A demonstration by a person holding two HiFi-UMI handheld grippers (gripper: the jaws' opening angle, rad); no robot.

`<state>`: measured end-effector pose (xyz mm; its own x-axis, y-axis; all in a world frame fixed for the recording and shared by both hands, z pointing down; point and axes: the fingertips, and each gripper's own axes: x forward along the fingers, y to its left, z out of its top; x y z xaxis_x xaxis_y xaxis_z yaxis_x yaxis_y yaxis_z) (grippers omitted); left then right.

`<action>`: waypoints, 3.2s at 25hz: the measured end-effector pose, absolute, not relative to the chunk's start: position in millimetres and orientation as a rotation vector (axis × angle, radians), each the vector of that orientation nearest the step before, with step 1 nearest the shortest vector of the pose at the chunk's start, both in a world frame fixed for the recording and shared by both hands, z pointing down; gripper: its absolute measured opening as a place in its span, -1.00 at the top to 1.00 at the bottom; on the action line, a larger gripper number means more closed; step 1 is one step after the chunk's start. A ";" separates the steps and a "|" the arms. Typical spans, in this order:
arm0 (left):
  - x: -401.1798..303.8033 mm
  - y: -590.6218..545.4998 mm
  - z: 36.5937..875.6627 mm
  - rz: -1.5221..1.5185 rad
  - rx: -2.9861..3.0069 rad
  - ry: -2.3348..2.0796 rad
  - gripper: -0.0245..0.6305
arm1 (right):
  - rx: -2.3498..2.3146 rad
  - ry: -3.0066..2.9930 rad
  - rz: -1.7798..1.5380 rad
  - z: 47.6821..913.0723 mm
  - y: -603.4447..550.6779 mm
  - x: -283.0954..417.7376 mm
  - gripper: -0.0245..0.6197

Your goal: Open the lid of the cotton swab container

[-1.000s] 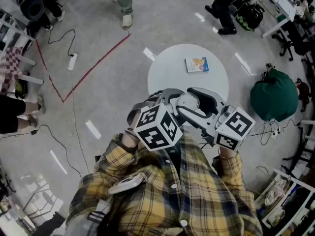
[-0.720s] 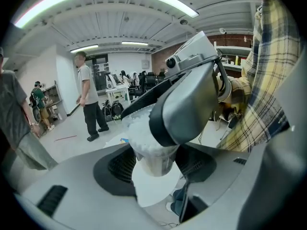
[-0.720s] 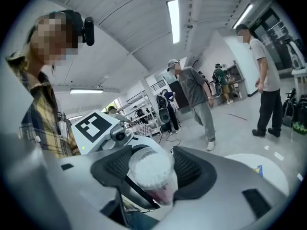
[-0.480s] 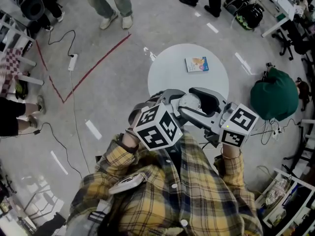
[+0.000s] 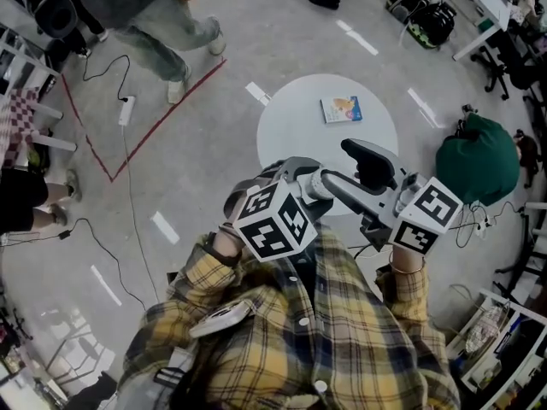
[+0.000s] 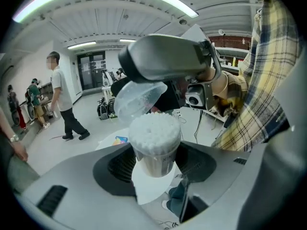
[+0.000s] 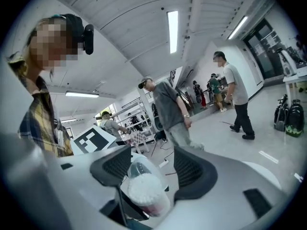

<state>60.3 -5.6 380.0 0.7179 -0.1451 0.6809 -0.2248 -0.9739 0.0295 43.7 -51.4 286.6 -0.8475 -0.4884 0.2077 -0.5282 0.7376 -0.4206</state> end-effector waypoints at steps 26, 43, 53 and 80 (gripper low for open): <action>71.1 20.4 380.6 1.043 2.809 -0.160 0.11 | 1.234 -2.668 0.738 340.7 -103.4 102.5 0.27; 64.9 11.4 385.9 1.060 2.795 -0.173 0.11 | 1.259 -2.711 0.656 327.2 -107.2 100.8 0.27; 60.2 -22.5 380.9 1.069 2.797 -0.237 0.11 | 1.280 -2.765 0.493 284.2 -96.9 98.8 0.37; 58.5 -30.2 377.0 1.055 2.852 -0.233 0.11 | 1.432 -2.686 0.444 306.8 -42.3 87.6 0.86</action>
